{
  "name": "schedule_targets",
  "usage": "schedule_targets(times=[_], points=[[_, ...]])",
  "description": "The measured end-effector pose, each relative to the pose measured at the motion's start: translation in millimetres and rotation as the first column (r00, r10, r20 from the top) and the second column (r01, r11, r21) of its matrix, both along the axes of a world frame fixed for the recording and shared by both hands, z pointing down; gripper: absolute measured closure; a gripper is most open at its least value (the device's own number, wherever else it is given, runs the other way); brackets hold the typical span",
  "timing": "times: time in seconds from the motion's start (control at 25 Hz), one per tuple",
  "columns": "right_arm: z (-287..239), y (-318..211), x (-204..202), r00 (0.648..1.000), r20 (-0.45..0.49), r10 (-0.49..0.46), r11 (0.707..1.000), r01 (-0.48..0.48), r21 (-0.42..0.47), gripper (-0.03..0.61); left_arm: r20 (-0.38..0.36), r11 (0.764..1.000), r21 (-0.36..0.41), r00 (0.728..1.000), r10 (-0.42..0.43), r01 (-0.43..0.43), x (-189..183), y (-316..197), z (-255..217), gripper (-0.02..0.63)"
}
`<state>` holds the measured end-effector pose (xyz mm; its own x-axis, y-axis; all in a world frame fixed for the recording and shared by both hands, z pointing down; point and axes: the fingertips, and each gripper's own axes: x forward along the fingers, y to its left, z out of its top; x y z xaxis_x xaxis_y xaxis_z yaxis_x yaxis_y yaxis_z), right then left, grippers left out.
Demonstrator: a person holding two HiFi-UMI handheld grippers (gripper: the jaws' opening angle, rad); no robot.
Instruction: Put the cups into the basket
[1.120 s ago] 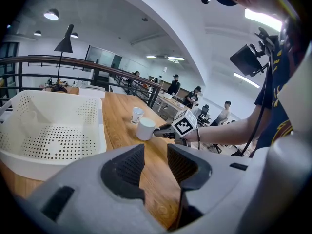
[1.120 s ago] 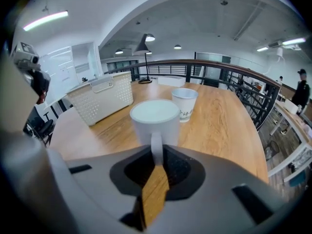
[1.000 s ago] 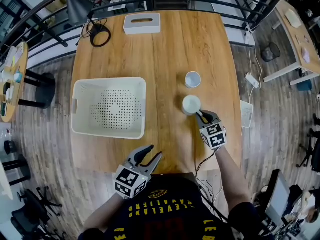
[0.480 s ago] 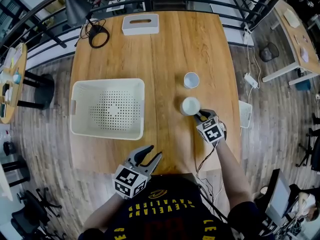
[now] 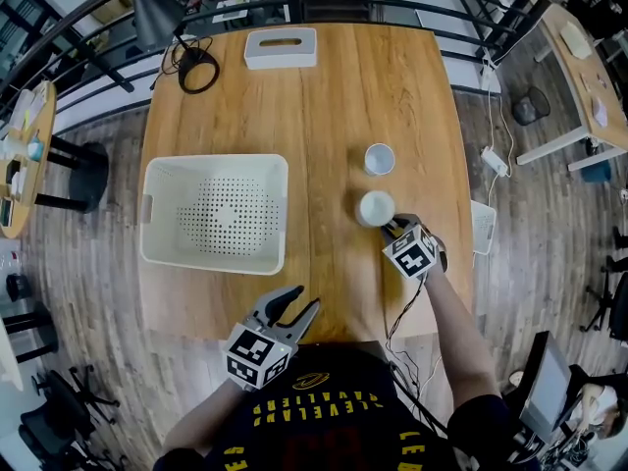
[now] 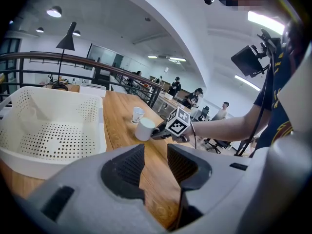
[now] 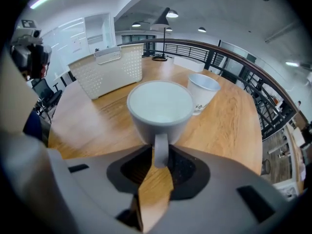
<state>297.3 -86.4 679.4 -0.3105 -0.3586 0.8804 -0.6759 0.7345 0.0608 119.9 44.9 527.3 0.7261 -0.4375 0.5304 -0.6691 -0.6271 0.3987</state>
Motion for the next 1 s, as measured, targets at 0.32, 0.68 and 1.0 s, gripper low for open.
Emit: schedule_targets(times=[0.32, 0.68, 1.0], points=[[-1, -4, 5, 0.999, 0.000, 0.033, 0.998, -0.033, -0.056, 0.483, 0.003, 1.000, -0.005, 1.000, -0.014, 0.014, -6, 2, 1, 0.471], [-7, -2, -6, 0.981, 0.164, 0.107, 0.994, -0.102, -0.037, 0.529, 0.005, 1.000, -0.006, 1.000, -0.030, 0.030, -20, 1, 0, 0.471], [-30, 6, -20, 0.938, 0.302, 0.168, 0.982, -0.185, 0.031, 0.531, 0.000, 1.000, -0.013, 1.000, -0.001, 0.001, -23, 2, 3, 0.471]])
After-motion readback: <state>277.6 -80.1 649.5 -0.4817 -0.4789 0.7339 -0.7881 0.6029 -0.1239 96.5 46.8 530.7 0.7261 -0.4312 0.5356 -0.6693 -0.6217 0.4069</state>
